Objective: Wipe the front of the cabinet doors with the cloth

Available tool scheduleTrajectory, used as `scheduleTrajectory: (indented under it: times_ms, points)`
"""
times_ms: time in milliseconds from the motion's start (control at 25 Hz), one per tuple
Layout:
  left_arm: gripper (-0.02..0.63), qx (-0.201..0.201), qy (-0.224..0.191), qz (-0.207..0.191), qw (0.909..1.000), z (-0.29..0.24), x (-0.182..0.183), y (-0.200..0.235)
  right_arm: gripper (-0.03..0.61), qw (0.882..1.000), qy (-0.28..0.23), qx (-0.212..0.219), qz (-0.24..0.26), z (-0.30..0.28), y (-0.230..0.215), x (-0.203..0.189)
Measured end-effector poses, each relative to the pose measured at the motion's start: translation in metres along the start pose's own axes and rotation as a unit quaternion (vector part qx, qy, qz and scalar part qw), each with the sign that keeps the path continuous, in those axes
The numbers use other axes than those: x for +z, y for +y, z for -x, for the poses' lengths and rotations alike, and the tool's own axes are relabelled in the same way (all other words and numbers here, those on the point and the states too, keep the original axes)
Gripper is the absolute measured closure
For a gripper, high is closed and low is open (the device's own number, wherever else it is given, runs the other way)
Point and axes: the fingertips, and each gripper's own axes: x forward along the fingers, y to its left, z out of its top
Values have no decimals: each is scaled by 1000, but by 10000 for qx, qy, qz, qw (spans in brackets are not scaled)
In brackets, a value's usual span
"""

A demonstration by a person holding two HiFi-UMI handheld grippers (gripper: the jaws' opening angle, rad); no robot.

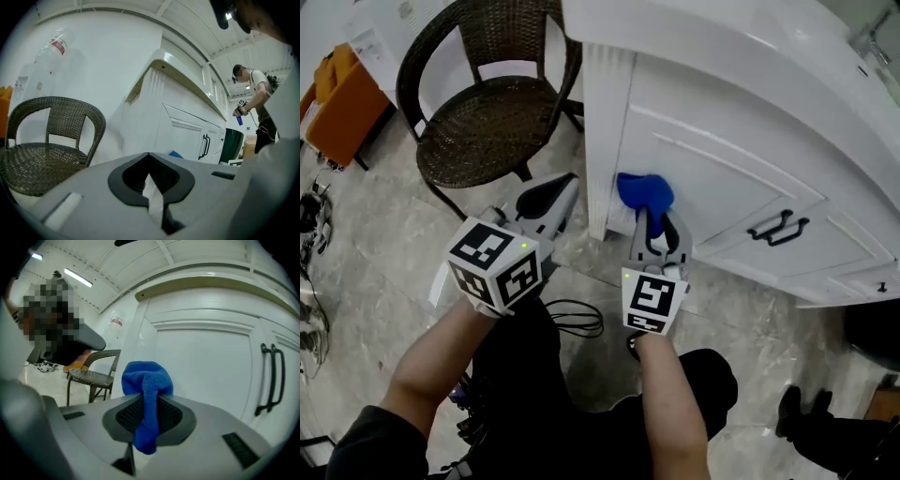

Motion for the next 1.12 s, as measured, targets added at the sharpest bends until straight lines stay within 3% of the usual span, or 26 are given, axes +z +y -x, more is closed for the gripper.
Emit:
scheduleTrajectory:
  times_ms: [280,560,720,880,1000,1120]
  points:
    - [613,-601,32,-38,9982,-38,-14,-61,534,9958,266,-870,-96,34,-77,-25]
    - [613,-1219,125,-115,9924,-67,-21,-127,535,9819,647,-1732,-417,86,-151,-59]
    - [613,-1346,203,-130,9906,-73,-32,-142,534,9716,868,-2097,-676,104,-173,-79]
    - [614,-1172,269,-153,9926,-71,-40,-129,534,9811,553,-1750,-617,92,-146,-67]
    - [614,-939,286,-105,9951,-62,-45,-106,534,9934,93,-1022,-514,73,-91,-49]
    - [613,-567,284,21,9980,-48,-52,-74,534,9980,-200,-341,-498,51,-39,-35]
